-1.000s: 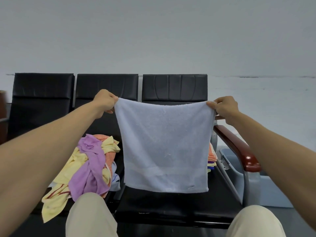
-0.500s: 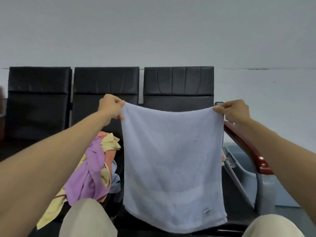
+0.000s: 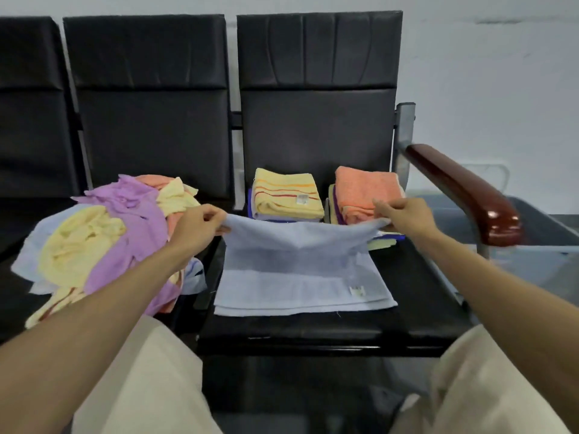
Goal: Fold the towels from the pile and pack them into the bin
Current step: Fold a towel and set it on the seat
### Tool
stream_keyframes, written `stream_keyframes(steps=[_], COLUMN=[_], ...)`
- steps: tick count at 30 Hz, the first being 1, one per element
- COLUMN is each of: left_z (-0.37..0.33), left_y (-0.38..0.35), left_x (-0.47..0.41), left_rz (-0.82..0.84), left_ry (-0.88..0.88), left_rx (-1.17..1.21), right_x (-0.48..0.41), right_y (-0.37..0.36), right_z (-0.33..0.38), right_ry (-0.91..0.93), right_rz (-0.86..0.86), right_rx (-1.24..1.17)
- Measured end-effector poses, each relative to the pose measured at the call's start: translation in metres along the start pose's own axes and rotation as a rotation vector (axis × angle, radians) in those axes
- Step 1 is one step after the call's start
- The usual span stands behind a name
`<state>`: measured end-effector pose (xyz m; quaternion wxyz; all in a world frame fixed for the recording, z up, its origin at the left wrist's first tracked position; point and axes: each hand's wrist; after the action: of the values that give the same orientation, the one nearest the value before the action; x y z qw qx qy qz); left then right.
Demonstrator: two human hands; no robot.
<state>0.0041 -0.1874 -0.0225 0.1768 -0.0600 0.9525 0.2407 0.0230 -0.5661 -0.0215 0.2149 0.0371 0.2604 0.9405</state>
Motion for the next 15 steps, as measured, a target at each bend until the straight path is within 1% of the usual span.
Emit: stream_keyframes(steps=[1,5,9,12,15], left_z=[0.004,0.017,0.023,0.028,0.033], left_y=[-0.001,0.002,0.007,0.007,0.003], left_x=[0.009,0.039,0.06,0.065,0.065], left_rz=[0.035,0.221,0.404,0.566,0.67], left_ry=[0.002,-0.001,-0.024,0.009,0.046], left_rx=[-0.024,-0.139,-0.299,-0.419,-0.434], right_x=[0.007,0.035,0.049,0.054,0.052], right_y=[-0.001,0.001,0.006,0.004,-0.002], right_z=[-0.007,-0.028,-0.046,-0.057,-0.066], right_ry=[-0.013,-0.101,-0.149,-0.194,-0.212], right_rz=[0.01,0.154,0.182,0.21,0.229], right_rx=[0.007,0.045,0.182,0.273,0.37])
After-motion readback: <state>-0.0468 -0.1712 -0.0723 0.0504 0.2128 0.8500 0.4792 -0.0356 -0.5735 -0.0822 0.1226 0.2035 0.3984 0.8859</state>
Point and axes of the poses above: each hand's wrist, its own x-axis away from the middle knuckle, its own y-axis out of the back of the hand, z = x × y, and after that the axes turned 11 degrees about -y, right-handed
